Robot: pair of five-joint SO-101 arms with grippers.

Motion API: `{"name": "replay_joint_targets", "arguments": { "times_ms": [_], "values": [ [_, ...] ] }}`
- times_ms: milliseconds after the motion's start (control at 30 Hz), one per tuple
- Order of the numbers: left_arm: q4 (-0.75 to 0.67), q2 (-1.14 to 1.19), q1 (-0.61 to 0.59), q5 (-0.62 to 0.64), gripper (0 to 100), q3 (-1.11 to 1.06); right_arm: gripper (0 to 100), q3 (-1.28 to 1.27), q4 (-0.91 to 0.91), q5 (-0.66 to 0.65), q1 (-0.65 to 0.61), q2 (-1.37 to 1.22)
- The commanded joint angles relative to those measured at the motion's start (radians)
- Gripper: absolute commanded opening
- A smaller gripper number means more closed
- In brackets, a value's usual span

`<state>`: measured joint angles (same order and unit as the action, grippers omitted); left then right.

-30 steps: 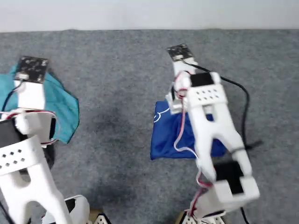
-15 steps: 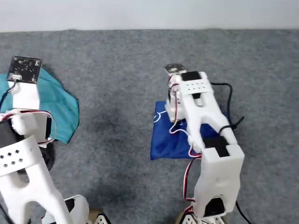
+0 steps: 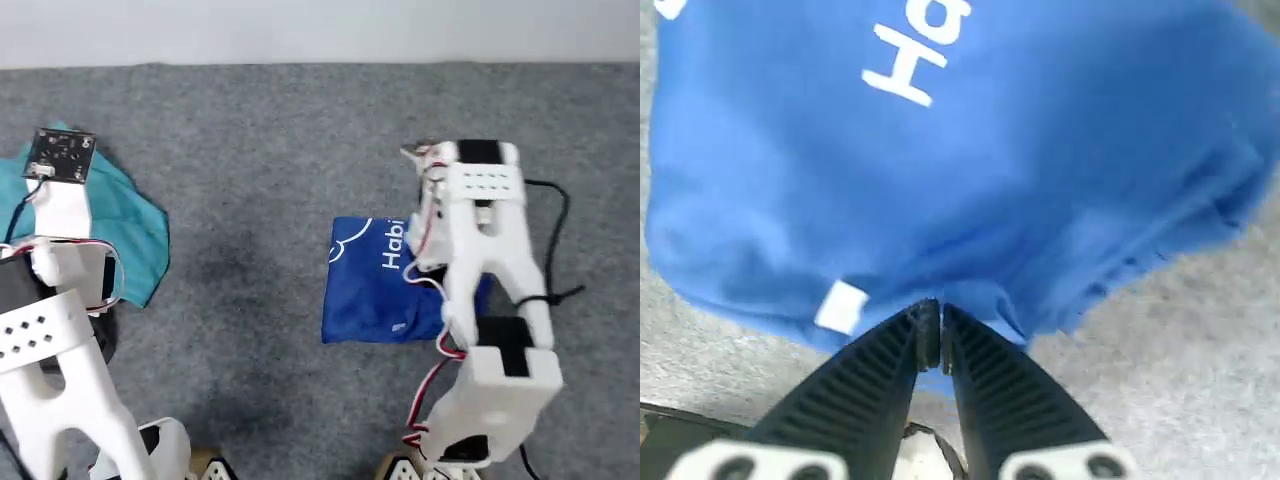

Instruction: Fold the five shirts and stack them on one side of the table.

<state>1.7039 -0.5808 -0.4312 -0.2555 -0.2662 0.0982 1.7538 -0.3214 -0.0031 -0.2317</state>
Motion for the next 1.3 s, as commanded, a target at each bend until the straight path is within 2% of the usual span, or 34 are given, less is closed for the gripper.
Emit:
{"name": "replay_joint_targets", "arguments": {
  "times_ms": [0,133,267,433,567,767,967,1100,1267],
  "values": [
    [-0.023,-0.025,-0.003,-0.008,0,0.007,1.5,-0.043,0.041,-0.061,0.064,0.119],
    [-0.023,-0.025,-0.002,-0.008,0,0.007,1.5,-0.032,-0.005,-0.06,0.018,0.182],
    [-0.023,-0.025,-0.002,-0.008,0,0.007,1.7,-0.023,-0.134,0.041,-0.094,0.2],
    [-0.023,-0.025,-0.003,-0.008,0,0.007,1.5,-0.078,-0.278,0.072,-0.173,0.11],
    [-0.02,-0.031,-0.006,-0.008,0,0.008,1.5,-0.091,-0.182,0.068,-0.127,-0.019],
    [-0.021,-0.032,-0.008,-0.009,0,0.008,1.4,-0.094,0.028,0.037,0.035,-0.101],
    [-0.023,-0.026,-0.006,-0.009,0,0.008,1.3,-0.184,0.042,-0.072,0.191,-0.028],
    [-0.023,-0.025,-0.002,-0.009,0,0.007,1.3,-0.232,0.044,-0.092,0.18,0.035],
    [-0.023,-0.025,-0.002,-0.009,0,0.007,1.3,-0.233,0.041,-0.087,0.065,0.179]
  ]
}}
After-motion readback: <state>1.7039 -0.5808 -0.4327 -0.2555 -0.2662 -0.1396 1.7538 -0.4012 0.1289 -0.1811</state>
